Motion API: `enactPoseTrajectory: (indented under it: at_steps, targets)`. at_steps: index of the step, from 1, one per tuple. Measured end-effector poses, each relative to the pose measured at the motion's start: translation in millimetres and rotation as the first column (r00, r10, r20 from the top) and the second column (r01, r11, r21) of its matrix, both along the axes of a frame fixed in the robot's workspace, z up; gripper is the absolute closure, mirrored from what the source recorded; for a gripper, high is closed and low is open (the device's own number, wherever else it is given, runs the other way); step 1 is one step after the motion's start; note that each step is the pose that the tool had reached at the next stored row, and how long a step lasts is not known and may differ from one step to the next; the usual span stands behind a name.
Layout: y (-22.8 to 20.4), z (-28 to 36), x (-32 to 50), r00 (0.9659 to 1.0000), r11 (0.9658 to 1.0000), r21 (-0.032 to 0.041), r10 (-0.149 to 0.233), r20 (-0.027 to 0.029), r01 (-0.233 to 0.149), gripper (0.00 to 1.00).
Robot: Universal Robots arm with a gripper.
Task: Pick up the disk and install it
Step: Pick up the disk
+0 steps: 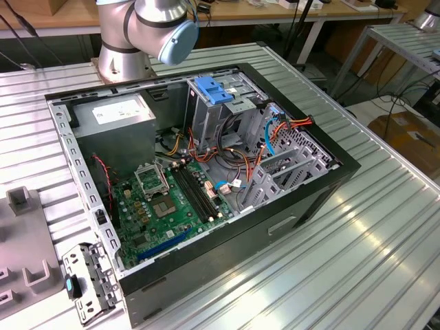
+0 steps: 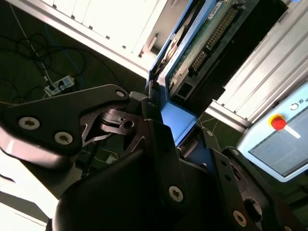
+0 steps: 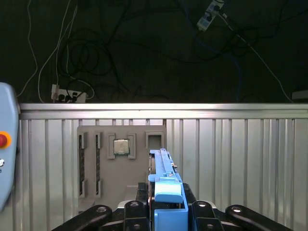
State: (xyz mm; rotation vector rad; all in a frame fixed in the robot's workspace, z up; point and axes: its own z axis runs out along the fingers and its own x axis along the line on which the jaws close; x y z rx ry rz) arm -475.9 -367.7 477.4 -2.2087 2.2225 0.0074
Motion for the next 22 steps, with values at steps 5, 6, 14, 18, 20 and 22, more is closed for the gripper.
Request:
enactPoseTrajectory:
  at_steps: [5,6,14,18,20,22]
  targets:
    - [0.0,5.3,0.0,1.0000,1.0000,-0.0001,0.000,-0.0001,0.000,0.63]
    - [0.0,6.4,0.0,1.0000,1.0000,-0.0001,0.000,-0.0001,0.000,0.63]
    - [0.0,16.6,0.0,1.0000,1.0000,-0.0001,0.000,0.0000,0.000,0.63]
    - [0.0,18.4,0.0,1.0000,1.0000,0.0001,0.000,0.0002,0.000,0.63]
    - [0.0,18.6,0.0,1.0000,1.0000,-0.0001,0.000,-0.0001,0.000,0.63]
    - [0.0,18.7,0.0,1.0000,1.0000,0.0000,0.000,0.0000,0.000,0.63]
